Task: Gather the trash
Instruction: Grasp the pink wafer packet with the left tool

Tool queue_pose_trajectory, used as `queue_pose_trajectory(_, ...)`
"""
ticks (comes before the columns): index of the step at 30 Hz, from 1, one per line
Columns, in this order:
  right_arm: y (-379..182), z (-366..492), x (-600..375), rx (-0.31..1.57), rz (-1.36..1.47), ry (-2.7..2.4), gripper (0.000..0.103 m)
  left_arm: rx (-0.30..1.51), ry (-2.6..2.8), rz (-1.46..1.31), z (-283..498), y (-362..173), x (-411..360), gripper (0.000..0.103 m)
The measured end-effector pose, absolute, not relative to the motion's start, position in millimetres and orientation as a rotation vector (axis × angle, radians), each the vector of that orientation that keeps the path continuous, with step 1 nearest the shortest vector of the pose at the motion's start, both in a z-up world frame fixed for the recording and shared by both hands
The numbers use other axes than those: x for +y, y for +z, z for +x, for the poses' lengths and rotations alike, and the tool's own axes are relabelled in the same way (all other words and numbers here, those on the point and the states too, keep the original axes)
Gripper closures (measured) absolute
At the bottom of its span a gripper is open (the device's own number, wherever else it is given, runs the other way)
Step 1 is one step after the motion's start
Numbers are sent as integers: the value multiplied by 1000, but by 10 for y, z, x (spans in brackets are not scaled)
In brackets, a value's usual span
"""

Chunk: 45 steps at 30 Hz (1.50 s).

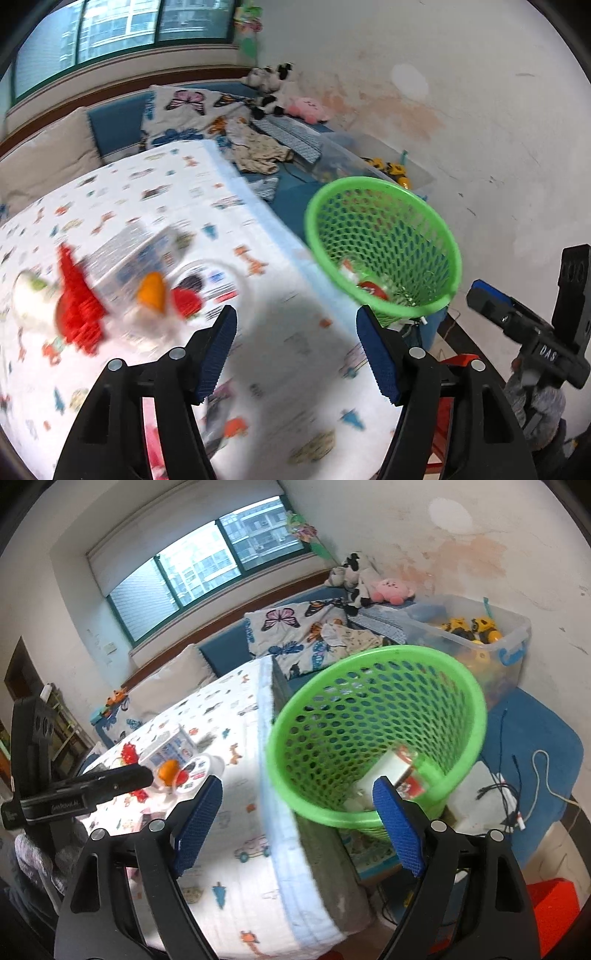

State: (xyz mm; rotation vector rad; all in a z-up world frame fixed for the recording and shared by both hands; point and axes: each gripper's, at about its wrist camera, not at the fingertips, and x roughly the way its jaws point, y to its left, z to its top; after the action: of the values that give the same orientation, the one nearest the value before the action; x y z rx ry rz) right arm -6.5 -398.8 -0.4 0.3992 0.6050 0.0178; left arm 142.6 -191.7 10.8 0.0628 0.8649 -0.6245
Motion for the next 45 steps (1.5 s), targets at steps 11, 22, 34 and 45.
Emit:
queue_pose_trajectory(11,46,10,-3637,610,373,73,18,887,-499,-10,1252,-94,-1046,31)
queue_pose_trajectory(22,11,85,-3372,625,358,129,17,971,-434,-47,1182,-467,-649,24)
queue_pose_trajectory(34,-167,153,-3096,691,338,192,16,1066,-408,-78,1311,-757,-731,22)
queue_pose_trajectory(45,-259,225,-2868,726,316,238,16,1072,-393,-43,1353,-841,-768,29)
